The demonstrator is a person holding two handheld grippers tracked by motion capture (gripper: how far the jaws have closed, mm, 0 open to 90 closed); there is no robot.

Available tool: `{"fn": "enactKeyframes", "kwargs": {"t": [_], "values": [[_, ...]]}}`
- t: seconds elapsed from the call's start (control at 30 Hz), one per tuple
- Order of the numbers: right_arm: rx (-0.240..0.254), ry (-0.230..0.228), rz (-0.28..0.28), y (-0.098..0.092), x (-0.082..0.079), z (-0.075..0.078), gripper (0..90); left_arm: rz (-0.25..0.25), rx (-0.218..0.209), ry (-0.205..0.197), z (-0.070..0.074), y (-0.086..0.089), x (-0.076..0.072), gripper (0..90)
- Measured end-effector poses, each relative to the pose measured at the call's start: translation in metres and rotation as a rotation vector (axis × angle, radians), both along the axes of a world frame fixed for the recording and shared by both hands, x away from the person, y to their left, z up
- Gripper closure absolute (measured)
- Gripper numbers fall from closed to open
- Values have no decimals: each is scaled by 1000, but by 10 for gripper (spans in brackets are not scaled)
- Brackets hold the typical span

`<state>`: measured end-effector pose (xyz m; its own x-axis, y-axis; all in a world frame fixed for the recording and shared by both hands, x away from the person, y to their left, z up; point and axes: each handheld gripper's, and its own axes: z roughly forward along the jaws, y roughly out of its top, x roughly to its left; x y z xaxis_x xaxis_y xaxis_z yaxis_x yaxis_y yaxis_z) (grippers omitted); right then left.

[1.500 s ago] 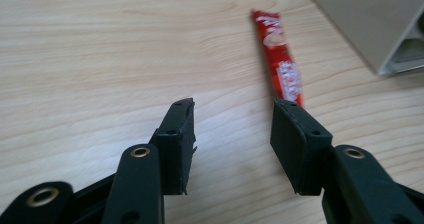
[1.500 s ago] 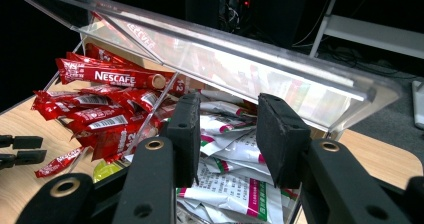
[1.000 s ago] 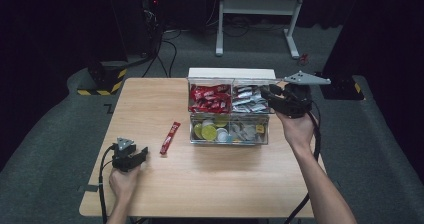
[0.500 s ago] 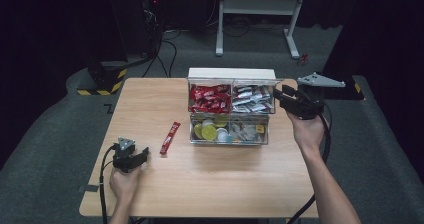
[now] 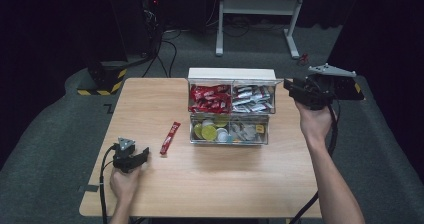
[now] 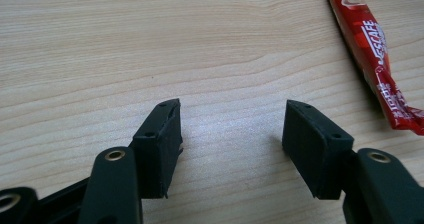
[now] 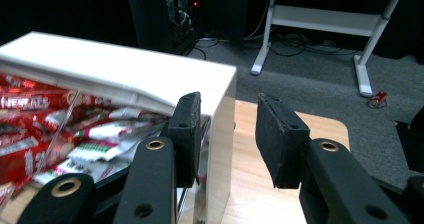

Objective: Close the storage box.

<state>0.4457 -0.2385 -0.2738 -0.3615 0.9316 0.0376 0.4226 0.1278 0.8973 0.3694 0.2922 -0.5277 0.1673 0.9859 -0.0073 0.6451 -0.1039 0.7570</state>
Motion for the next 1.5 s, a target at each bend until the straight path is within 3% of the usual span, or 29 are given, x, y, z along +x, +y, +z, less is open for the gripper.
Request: {"fn": "enactKeyframes", "kwargs": {"t": [0.17, 0.3, 0.57, 0.67, 0.77, 1.13, 1.5], "values": [[-9, -3, 17, 5, 0, 2, 622, 1, 0, 0, 0, 0, 0, 410], [-25, 15, 46, 11, -6, -11, 622, 3, -5, 0, 0, 0, 0, 409], [-8, 44, 74, 10, -9, -35, 618, 0, -7, 1, 0, 0, 0, 400], [5, 40, 88, 10, -13, -40, 616, -1, -4, 1, 0, 0, 0, 398], [-15, 29, 94, 10, -17, -39, 615, -1, -5, 2, 0, 0, 0, 396], [35, -1, 60, -18, -28, -42, 587, -4, -1, 1, 0, -1, 0, 382], [83, 9, 45, -34, -33, -64, 571, -14, 3, 2, 0, -2, 1, 359]]}}
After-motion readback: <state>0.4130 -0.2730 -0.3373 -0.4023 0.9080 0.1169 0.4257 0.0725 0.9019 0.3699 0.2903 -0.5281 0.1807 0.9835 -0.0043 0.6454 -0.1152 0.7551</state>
